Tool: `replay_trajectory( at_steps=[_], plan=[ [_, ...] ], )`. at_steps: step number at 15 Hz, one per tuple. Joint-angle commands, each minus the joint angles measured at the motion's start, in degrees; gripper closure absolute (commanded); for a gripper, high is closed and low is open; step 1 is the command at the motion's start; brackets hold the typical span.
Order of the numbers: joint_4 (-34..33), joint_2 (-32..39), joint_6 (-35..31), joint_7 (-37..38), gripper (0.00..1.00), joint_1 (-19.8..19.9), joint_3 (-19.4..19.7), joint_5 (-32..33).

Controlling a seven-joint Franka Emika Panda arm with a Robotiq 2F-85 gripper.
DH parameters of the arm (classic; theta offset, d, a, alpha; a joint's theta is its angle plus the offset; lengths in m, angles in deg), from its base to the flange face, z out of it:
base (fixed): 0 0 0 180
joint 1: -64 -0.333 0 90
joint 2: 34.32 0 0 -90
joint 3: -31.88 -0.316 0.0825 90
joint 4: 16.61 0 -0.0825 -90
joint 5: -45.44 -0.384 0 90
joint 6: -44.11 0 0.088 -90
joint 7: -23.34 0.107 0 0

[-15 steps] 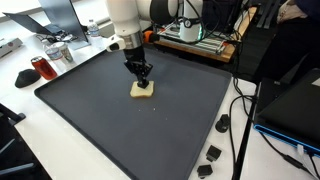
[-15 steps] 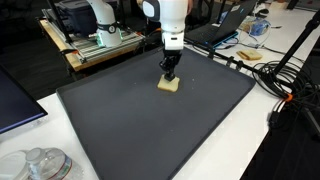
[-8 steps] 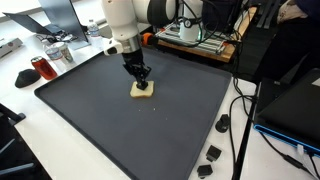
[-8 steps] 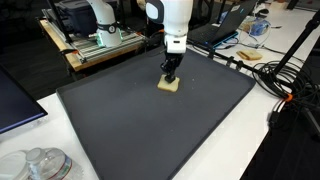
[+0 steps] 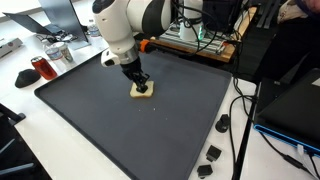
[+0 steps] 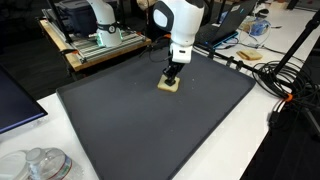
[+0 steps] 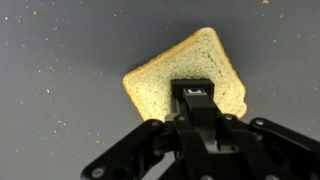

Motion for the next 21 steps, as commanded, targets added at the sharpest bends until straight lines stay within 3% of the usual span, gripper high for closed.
replay_trajectory(
  at_steps=[1, 5, 8, 9, 10, 15, 16, 21],
  plan=[
    [-6.94, 5.89, 4.70, 1.27, 0.95, -0.84, 0.53, 0.95],
    [-9.49, 7.92, 6.91, -0.03, 0.95, 0.22, -0.15, -0.42],
    [-8.21, 7.87, 4.40, -1.23, 0.95, 1.21, -0.78, -1.85],
    [-6.99, 3.63, 8.21, -0.03, 0.95, 0.19, -0.04, -0.44],
    [-6.96, 3.52, 8.29, -0.05, 0.79, 0.22, -0.04, -0.48],
    [-6.96, 3.52, 8.28, -0.04, 0.79, 0.19, -0.04, -0.45],
    [-6.96, 3.52, 8.28, -0.04, 0.95, 0.19, -0.04, -0.45],
    [-2.78, 3.20, 1.67, 2.95, 0.95, -0.62, -0.05, -1.02]
  ],
)
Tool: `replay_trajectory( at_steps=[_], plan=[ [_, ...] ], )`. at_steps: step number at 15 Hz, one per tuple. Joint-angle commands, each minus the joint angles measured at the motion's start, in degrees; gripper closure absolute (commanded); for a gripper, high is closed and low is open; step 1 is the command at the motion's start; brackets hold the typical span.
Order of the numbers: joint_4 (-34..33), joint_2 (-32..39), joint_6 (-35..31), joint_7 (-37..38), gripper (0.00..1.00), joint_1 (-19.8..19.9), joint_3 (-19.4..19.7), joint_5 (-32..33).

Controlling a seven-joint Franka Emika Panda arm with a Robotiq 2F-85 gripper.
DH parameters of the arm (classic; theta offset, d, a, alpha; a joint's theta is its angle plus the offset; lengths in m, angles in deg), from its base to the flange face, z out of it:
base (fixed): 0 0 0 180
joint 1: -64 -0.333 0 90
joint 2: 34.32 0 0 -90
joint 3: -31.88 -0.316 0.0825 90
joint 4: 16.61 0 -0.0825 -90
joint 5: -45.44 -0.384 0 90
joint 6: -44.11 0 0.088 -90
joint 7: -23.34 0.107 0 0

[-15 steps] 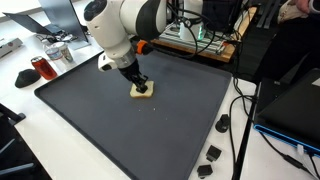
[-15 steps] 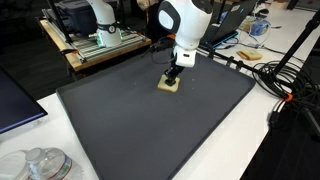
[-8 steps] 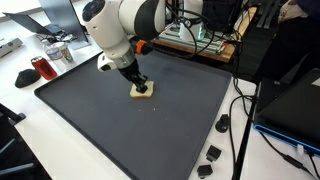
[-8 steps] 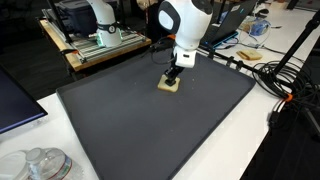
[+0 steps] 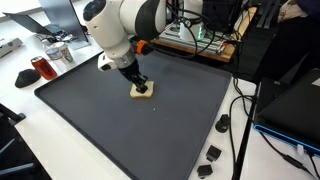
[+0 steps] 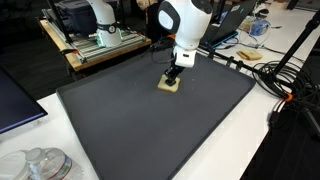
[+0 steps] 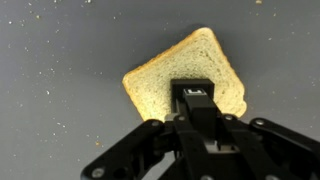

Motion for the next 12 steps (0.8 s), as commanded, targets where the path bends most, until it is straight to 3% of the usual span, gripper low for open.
replay_trajectory(
  at_steps=[1, 7, 12],
  plan=[
    [5.07, -0.48, -7.66, 2.42, 0.95, -0.67, -0.09, -0.74],
    [13.00, -2.68, -20.00, 6.44, 0.95, -1.73, 0.52, -0.23],
    [14.94, -3.33, -23.19, 6.59, 0.95, -1.52, 0.21, -0.71]
  ],
)
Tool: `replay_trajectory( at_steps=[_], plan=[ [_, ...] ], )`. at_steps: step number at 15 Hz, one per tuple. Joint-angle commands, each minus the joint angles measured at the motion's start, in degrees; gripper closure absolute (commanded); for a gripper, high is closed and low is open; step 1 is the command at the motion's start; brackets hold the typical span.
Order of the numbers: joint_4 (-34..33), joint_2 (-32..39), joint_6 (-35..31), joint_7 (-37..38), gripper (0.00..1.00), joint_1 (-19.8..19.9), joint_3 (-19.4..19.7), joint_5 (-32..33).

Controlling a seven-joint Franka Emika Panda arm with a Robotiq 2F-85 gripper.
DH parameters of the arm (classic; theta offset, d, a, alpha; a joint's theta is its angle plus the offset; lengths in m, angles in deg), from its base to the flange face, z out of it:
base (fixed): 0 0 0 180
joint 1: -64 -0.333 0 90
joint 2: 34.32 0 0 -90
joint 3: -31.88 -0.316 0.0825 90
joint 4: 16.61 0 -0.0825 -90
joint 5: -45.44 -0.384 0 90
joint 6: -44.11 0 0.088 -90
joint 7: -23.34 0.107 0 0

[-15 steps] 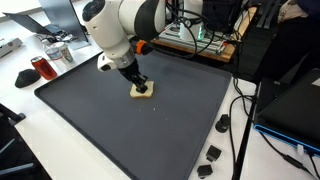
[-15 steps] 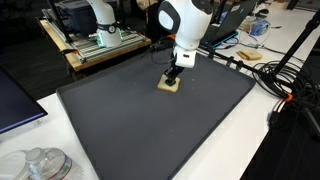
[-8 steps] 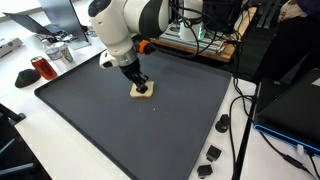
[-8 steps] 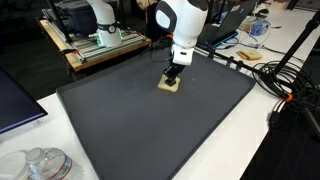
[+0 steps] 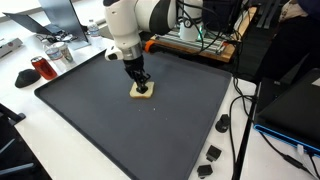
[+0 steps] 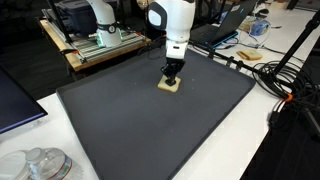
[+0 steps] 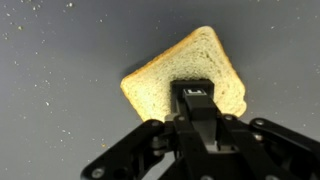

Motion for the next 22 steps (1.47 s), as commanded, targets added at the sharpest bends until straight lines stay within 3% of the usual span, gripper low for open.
replay_trajectory(
  at_steps=[1, 6, 22],
  plan=[
    [0.74, 3.26, -3.91, 1.27, 0.95, -0.98, 0.00, -0.84],
    [-2.24, 4.50, 0.97, 0.35, 0.95, -0.71, -0.33, -0.94],
    [-5.78, 6.12, 5.55, 0.02, 0.95, -0.50, -0.38, -0.98]
  ],
)
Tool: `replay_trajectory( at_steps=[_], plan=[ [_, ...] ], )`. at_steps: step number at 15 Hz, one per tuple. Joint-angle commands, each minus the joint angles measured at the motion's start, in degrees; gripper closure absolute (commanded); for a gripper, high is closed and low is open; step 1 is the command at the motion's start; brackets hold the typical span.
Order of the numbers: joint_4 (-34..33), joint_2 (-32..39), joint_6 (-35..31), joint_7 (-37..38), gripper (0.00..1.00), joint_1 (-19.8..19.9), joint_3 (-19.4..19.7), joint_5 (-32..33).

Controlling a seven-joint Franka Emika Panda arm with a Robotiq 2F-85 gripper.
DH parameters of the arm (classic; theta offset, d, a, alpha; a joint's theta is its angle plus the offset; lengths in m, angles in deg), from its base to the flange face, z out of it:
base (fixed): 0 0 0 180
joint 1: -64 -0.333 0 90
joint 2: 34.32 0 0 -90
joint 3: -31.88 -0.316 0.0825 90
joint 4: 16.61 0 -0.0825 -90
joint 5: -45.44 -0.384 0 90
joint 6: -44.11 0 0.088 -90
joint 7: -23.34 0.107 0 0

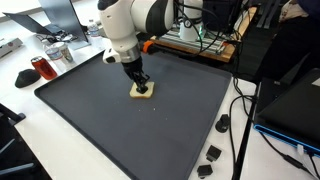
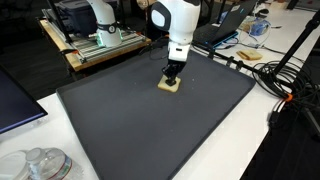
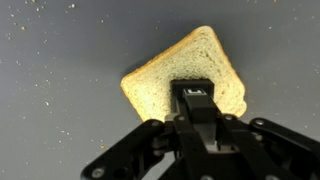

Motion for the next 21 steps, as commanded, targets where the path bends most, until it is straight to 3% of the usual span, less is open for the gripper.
replay_trajectory(
  at_steps=[1, 5, 21],
  plan=[
    [-1.94, 4.39, 0.24, 0.00, 0.95, -0.51, -0.37, -0.96],
    [-1.91, 4.14, 0.72, 0.15, 0.95, -0.59, -0.33, -0.90],
    [12.56, -12.41, 1.08, 10.30, 0.95, -6.27, 2.09, 6.15]
  ],
)
